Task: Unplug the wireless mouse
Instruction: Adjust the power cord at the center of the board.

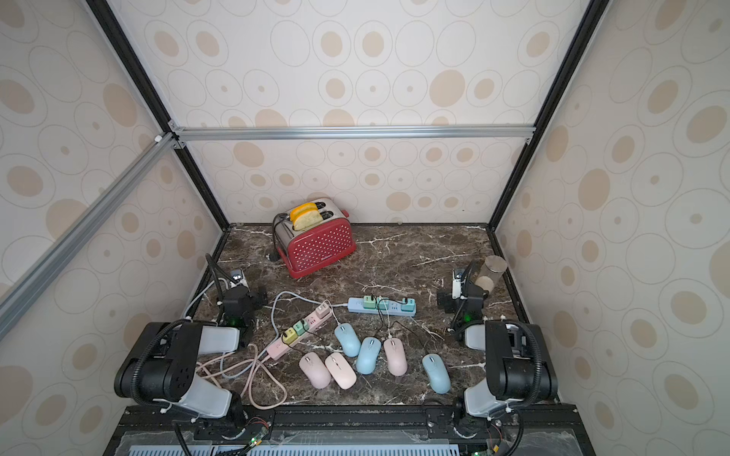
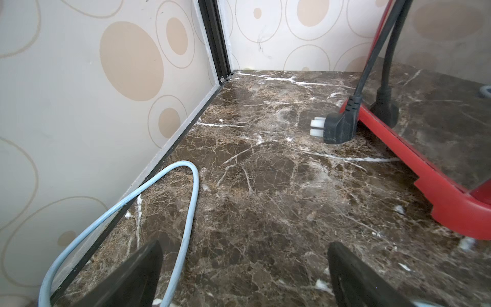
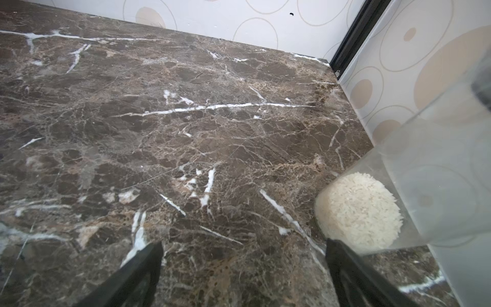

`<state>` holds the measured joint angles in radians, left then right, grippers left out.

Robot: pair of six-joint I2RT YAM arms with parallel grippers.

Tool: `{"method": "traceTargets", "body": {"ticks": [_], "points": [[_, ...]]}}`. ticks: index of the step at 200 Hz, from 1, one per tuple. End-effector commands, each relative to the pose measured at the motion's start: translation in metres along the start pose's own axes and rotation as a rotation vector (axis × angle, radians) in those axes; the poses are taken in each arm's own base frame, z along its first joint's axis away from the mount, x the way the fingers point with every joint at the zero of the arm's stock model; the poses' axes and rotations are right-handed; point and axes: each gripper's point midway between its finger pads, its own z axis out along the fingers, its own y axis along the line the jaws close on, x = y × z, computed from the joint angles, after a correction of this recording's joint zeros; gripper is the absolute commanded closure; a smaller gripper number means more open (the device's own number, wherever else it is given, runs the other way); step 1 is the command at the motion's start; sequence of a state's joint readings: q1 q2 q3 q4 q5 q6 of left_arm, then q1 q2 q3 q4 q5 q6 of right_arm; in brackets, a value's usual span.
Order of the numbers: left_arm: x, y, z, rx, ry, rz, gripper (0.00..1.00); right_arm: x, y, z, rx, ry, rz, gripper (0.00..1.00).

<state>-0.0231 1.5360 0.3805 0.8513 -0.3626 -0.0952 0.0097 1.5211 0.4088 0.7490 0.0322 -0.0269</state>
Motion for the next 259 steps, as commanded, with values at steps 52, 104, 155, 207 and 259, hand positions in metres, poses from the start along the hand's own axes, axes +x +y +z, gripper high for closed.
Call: {"method": "traceTargets", "body": {"ticks": [52,104,155,207,259], "points": [[-0.015,0.002,0.004,-0.017,-0.040,0.001,0.01,-0.009,-0.001,0.003,0.008,-0.029,-0.014,0.00],[-0.015,0.002,0.004,-0.017,-0.040,0.000,0.01,-0.009,-0.001,0.003,0.008,-0.029,-0.015,0.00],[-0.015,0.002,0.004,-0.017,-0.041,0.000,0.01,-0.009,-0.001,0.003,0.009,-0.030,-0.014,0.00],[-0.015,0.003,0.004,-0.018,-0.041,-0.001,0.01,-0.009,-0.001,0.004,0.010,-0.028,-0.013,0.00],[-0.018,0.007,0.000,-0.040,-0.040,-0.011,0.01,-0.021,-0.006,-0.001,0.005,0.019,0.001,0.00]]}}
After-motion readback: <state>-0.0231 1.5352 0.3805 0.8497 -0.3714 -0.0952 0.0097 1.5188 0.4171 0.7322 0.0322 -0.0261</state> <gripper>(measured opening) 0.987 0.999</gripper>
